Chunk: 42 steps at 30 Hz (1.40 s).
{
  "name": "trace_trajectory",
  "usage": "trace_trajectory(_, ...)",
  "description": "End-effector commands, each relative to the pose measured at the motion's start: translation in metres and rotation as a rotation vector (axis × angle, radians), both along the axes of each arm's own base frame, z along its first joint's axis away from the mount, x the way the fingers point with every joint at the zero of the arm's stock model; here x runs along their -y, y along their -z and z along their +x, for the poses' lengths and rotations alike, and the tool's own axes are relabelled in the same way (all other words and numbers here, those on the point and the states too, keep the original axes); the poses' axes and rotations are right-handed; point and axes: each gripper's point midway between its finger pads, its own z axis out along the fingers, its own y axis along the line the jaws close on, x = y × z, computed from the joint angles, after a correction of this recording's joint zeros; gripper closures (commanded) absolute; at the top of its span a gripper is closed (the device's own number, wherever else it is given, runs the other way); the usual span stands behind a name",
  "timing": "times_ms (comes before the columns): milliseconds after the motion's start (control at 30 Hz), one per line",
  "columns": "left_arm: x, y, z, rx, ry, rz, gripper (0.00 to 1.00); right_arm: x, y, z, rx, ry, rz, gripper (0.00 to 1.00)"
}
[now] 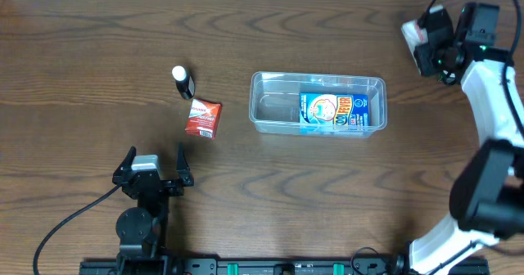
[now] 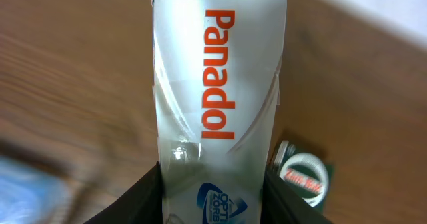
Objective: Pack container
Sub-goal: 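Carry the Panadol box into the container beside the blue box and release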
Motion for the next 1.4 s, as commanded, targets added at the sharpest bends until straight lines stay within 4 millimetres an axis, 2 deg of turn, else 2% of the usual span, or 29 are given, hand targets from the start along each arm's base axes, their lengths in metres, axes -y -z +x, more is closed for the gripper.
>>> trace_trajectory(0, -0.002, 0.018, -0.001, -0.05, -0.008, 0.008, 0.02, -0.04, -0.057, -0.008, 0.11, -0.091, 0.016, 0.59)
trace_trajectory(100, -0.002, 0.018, -0.001, -0.05, -0.008, 0.008, 0.02, -0.07, -0.08, -0.024, 0.129, -0.189, -0.019, 0.6)
trace_trajectory(200, -0.002, 0.018, -0.001, -0.05, -0.008, 0.008, 0.02, -0.11, -0.085, -0.048, 0.099, -0.343, -0.07, 0.61)
trace_trajectory(333, -0.002, 0.018, -0.001, -0.05, -0.008, 0.008, 0.02, -0.155, -0.07, -0.083, 0.002, -0.559, -0.135, 0.62)
trace_trajectory(433, -0.002, 0.018, -0.001, -0.05, -0.008, 0.008, 0.02, -0.171, -0.055, -0.102, -0.071, -0.668, -0.168, 0.62)
trace_trajectory(533, -0.002, 0.018, -0.001, -0.05, -0.008, 0.008, 0.02, -0.177, -0.044, -0.111, -0.118, -0.723, -0.182, 0.62)
trace_trajectory(833, -0.002, 0.018, -0.001, -0.05, -0.008, 0.008, 0.02, -0.176, -0.017, -0.108, -0.175, -0.81, -0.223, 0.62)
trace_trajectory(1100, -0.002, 0.018, -0.001, -0.05, -0.008, 0.008, 0.02, -0.175, 0.021, -0.111, -0.281, -0.891, -0.236, 0.59)
trace_trajectory(1367, -0.002, 0.018, -0.001, -0.05, -0.008, 0.008, 0.02, -0.172, 0.051, -0.111, -0.352, -0.946, -0.241, 0.57)
